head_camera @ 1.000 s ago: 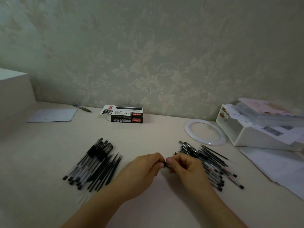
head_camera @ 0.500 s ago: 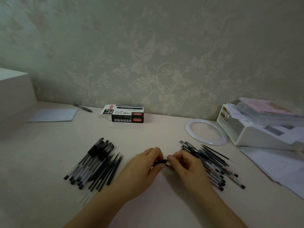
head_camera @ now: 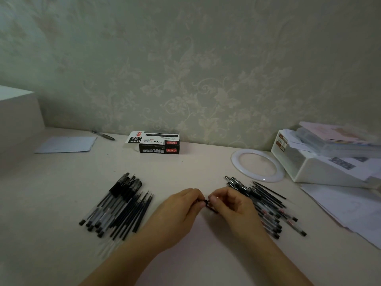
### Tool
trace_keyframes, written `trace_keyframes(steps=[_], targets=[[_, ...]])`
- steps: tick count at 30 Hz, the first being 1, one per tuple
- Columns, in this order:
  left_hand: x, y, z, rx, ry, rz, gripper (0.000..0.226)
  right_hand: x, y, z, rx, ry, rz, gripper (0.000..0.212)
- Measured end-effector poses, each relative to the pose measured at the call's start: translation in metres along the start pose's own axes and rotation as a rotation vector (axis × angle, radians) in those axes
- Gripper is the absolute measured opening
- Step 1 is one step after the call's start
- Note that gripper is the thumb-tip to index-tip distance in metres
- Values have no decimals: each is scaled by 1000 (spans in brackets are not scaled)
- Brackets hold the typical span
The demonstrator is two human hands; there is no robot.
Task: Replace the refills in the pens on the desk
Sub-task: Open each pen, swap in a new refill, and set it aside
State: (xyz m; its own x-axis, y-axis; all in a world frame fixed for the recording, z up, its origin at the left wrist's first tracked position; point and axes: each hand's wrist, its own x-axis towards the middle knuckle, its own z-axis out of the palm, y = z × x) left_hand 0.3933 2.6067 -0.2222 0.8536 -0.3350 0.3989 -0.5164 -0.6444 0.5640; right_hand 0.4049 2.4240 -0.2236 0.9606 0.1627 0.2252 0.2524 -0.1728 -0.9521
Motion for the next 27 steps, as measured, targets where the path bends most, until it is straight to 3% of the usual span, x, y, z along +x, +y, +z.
trace_keyframes(steps=[2, 10, 15, 23, 27], targets=[[0, 0, 0, 3, 3, -5, 14, 0, -2, 0, -7, -28, 4, 23], [-1, 1, 0, -11, -26, 11, 14, 0, -1, 0, 53, 19, 62, 6], [-1, -1, -1, 1, 1, 7, 11, 4, -1, -8, 29, 170, 65, 13], [-1, -3, 0, -7, 31, -36, 20, -5, 2, -2, -667, -5, -230, 19], [-1, -2, 0, -13, 37, -36, 22, -5, 5, 0, -735, -28, -249, 10]])
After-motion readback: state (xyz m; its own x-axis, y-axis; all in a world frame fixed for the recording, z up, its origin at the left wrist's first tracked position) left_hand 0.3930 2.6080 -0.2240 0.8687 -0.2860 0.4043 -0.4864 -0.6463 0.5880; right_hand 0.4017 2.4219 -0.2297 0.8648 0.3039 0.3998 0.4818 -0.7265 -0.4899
